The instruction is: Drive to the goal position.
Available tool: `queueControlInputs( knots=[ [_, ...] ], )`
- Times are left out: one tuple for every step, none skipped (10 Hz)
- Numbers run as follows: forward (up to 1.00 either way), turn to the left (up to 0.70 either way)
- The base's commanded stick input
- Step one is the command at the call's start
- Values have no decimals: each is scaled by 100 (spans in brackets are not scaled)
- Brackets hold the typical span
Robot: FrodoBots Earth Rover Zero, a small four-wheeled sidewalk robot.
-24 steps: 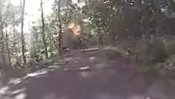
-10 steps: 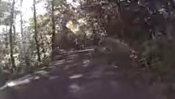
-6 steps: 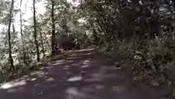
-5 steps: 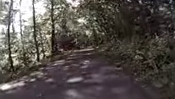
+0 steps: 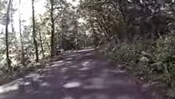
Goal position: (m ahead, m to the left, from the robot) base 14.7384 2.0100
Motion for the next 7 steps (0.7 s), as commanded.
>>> queueControlInputs(
  knots=[
    [45,0],
    [45,0],
    [45,0],
    [45,0],
    [45,0],
    [45,0],
    [45,0]
  ],
)
